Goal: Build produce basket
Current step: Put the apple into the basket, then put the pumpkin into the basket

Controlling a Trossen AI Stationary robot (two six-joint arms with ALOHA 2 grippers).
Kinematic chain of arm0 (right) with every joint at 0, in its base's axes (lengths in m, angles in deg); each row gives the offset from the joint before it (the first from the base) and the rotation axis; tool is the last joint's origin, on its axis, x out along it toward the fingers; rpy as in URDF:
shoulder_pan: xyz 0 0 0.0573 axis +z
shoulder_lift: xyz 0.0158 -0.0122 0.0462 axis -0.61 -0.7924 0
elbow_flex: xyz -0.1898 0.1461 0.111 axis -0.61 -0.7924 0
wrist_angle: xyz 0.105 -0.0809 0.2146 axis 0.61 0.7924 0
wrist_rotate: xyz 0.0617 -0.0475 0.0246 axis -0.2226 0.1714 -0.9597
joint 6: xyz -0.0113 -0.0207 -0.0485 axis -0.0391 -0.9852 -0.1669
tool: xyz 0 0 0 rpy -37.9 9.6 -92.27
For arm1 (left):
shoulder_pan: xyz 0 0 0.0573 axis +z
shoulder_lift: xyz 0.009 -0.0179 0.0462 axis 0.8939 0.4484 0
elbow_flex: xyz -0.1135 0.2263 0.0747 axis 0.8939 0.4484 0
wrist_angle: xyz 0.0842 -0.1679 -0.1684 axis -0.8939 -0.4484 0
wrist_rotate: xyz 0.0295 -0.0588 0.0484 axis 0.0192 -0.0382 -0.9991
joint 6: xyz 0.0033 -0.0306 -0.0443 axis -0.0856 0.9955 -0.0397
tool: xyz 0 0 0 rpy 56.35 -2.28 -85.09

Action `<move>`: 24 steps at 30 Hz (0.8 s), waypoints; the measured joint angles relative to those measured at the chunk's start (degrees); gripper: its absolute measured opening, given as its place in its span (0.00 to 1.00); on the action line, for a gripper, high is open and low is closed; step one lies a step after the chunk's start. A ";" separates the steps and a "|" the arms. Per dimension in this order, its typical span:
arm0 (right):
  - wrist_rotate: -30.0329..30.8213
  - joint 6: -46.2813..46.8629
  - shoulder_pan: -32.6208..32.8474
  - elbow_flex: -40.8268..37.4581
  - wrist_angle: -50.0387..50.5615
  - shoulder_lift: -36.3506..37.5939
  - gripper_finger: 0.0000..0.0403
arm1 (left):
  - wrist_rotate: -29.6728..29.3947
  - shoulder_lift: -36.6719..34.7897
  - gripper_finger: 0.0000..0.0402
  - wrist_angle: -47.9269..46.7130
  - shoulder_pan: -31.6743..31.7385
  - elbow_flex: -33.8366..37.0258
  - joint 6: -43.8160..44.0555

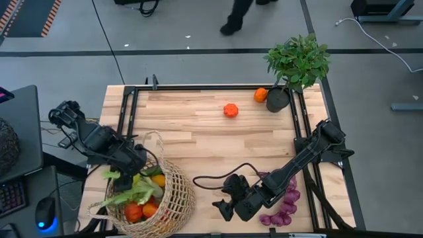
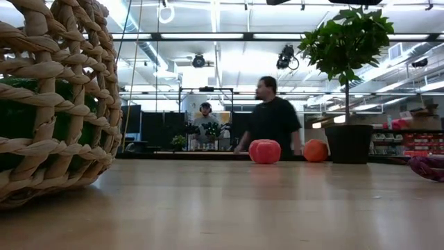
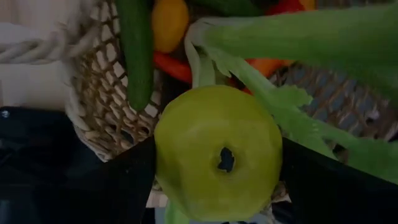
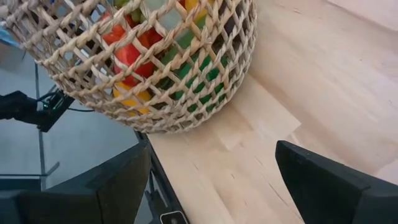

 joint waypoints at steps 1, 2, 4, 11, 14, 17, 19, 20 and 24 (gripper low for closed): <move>-0.12 0.00 0.00 0.00 0.11 0.00 0.87 | 0.37 0.02 0.79 0.07 -0.60 0.00 -0.86; -0.14 -0.04 0.01 0.00 0.17 0.00 0.87 | 0.51 0.02 0.79 0.06 -1.29 0.00 -1.28; -0.12 -0.37 0.01 0.00 0.23 0.00 0.87 | 0.77 0.02 0.83 0.30 -2.56 0.00 -1.45; 1.52 -0.17 0.00 0.00 0.19 0.00 0.87 | 0.83 0.02 0.97 2.63 -5.51 0.00 -5.65; 2.11 0.72 0.00 -0.02 0.19 0.00 0.87 | 0.38 0.02 0.99 2.67 -5.43 0.00 -5.29; 2.87 1.25 0.00 -0.04 0.20 0.00 0.87 | -2.31 0.02 0.98 2.73 -4.39 -0.02 -2.96; 3.36 0.71 -0.56 -0.04 0.23 0.00 0.87 | -2.86 0.02 0.97 3.16 -3.04 -0.03 -0.39; 3.37 -0.12 -1.13 -0.04 0.27 0.00 0.87 | -3.00 0.02 0.97 3.32 -2.16 -0.18 1.06; 2.03 -4.44 -5.04 -0.04 1.44 0.00 0.87 | -3.30 0.00 0.97 3.12 1.80 -2.35 1.70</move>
